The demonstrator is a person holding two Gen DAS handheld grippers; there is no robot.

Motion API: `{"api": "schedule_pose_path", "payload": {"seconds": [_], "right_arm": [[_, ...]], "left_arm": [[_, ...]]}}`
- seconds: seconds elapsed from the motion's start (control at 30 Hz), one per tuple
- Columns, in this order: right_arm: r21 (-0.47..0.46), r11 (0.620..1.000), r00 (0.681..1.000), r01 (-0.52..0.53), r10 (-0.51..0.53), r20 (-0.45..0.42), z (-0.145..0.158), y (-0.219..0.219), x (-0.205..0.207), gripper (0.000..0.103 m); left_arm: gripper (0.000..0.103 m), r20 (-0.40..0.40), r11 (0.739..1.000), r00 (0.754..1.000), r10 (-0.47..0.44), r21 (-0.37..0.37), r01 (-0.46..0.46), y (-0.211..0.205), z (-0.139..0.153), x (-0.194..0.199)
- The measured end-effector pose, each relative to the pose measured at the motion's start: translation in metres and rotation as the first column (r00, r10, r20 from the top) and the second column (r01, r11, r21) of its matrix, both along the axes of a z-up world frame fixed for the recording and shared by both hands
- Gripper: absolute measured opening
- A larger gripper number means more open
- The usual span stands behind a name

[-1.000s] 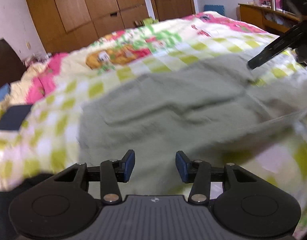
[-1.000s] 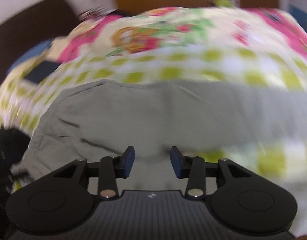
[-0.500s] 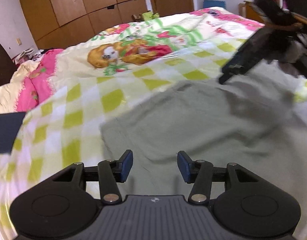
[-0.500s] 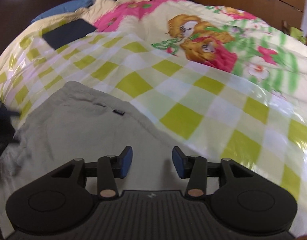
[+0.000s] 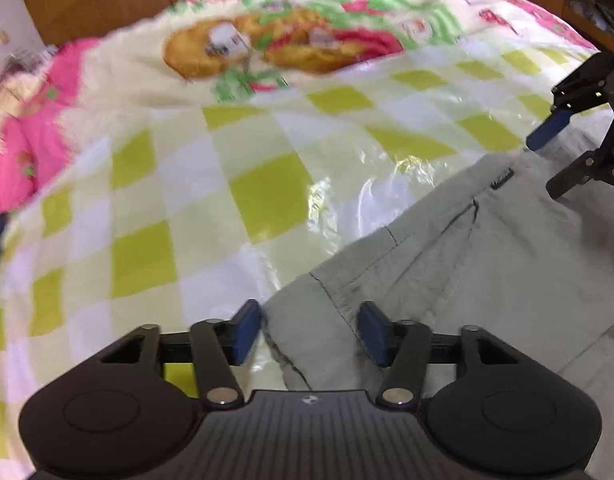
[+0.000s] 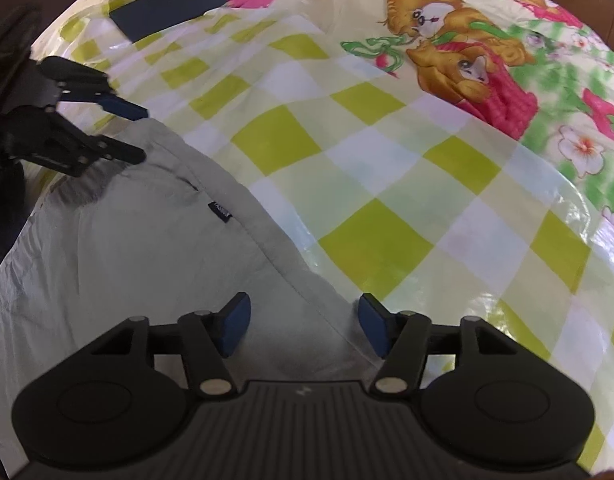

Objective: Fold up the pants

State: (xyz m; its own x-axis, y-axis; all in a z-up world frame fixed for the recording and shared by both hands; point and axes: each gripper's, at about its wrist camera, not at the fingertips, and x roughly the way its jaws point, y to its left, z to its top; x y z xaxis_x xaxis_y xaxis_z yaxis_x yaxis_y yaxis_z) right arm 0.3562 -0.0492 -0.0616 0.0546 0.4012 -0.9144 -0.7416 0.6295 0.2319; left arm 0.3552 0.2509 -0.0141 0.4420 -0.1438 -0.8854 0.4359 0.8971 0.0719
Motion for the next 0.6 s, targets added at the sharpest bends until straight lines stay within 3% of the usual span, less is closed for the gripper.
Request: {"api": "schedule_pose_path", "payload": {"seconds": [0.13, 0.2, 0.23, 0.27, 0.3, 0.4, 0.6], "right_arm": [[0.008, 1.0, 0.999, 0.009, -0.009, -0.044, -0.009, -0.001, 0.007, 0.064], [0.017, 0.999, 0.998, 0.03, -0.029, -0.048, -0.011, -0.002, 0.01, 0.063], [0.021, 0.999, 0.998, 0.034, -0.033, -0.05, -0.01, -0.003, 0.011, 0.062], [0.026, 0.999, 0.998, 0.033, -0.032, -0.047, -0.009, -0.004, 0.011, 0.051], [0.032, 0.999, 0.998, 0.03, -0.028, -0.049, -0.006, -0.004, 0.01, 0.031], [-0.001, 1.0, 1.0, 0.01, -0.01, -0.026, 0.002, 0.0, -0.001, 0.005], [0.031, 0.998, 0.993, 0.058, -0.061, 0.098, 0.055, -0.004, -0.023, 0.003]], "left_arm": [[0.075, -0.03, 1.0, 0.999, 0.016, 0.002, -0.016, 0.001, -0.006, 0.009], [0.054, -0.021, 1.0, 1.0, 0.02, 0.005, -0.02, -0.002, -0.004, 0.01], [0.049, -0.009, 1.0, 1.0, 0.019, 0.011, -0.019, -0.004, -0.003, 0.008], [0.041, 0.0, 1.0, 1.0, 0.011, 0.017, -0.011, -0.006, -0.002, 0.005], [0.036, 0.011, 1.0, 1.0, -0.003, 0.029, 0.003, -0.009, -0.001, 0.001], [0.032, 0.044, 0.997, 0.999, -0.03, 0.076, 0.027, -0.019, 0.001, -0.008], [0.031, 0.137, 0.997, 0.99, -0.019, 0.083, 0.007, -0.016, 0.036, -0.031]]}}
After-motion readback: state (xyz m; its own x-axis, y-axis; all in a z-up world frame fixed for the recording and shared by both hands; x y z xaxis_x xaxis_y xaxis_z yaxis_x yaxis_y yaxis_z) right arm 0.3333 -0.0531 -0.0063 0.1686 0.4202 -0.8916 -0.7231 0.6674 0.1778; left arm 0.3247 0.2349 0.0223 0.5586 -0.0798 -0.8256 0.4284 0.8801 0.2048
